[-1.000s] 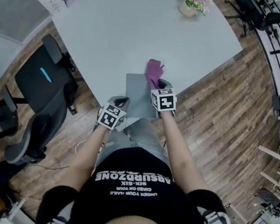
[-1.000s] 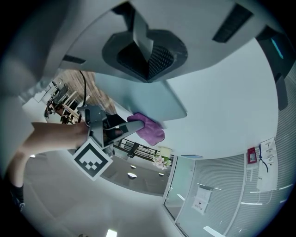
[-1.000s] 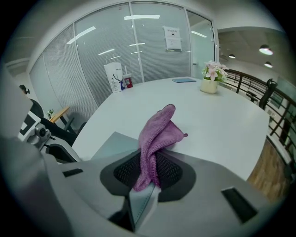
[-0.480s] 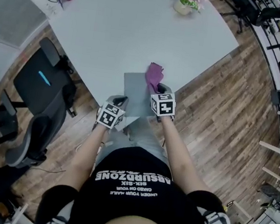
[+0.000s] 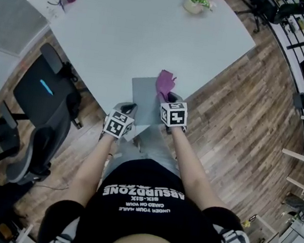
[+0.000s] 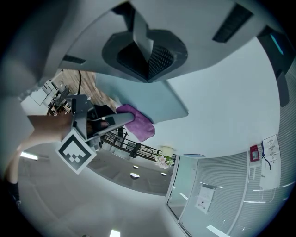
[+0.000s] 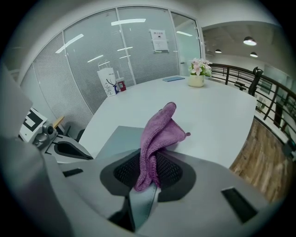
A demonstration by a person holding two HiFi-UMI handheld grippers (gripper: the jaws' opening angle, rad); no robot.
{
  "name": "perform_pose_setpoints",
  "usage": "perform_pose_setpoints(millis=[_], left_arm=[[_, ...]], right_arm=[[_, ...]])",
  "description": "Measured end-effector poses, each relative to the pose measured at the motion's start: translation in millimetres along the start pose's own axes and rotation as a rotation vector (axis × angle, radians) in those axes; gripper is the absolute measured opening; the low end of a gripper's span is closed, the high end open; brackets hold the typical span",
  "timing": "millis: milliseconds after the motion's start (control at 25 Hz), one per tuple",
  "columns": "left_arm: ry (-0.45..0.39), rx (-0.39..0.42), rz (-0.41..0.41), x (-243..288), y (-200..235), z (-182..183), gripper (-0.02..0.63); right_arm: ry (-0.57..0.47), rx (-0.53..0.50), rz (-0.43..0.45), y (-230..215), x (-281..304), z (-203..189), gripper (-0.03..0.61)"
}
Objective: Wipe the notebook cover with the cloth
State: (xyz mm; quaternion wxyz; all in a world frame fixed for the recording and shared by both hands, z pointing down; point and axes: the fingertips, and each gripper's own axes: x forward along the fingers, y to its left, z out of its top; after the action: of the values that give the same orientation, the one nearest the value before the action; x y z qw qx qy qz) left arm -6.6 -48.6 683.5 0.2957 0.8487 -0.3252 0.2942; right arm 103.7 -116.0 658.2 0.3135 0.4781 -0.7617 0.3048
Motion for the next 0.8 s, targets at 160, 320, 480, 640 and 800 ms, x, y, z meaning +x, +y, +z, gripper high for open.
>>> perform_pose_setpoints(millis=[160,320,480,640,800], left_arm=[[0.001,0.006,0.009,1,-1,-2,0.017],[-0.009,-0.003,0.015,-2,-2,2,0.017],[-0.018,-0.015,0.022,-3,-3,3,0.017],[-0.026,-0.028,0.025,-2,-2,4,0.017],[-0.032,-0.039,0.025,-2,-2,4,0.017]], right_arm=[[0.006,-0.010,-0.012,8,3,3,0.095],[0.002,-0.009,-0.029,14,7,5,0.095],[0.003,-0.002,0.023,30,11,7,0.095],[0.009,-0.035,0.067,55,18,9,0.095],[0.012,-0.059,0.110,76,24,9,0.095]])
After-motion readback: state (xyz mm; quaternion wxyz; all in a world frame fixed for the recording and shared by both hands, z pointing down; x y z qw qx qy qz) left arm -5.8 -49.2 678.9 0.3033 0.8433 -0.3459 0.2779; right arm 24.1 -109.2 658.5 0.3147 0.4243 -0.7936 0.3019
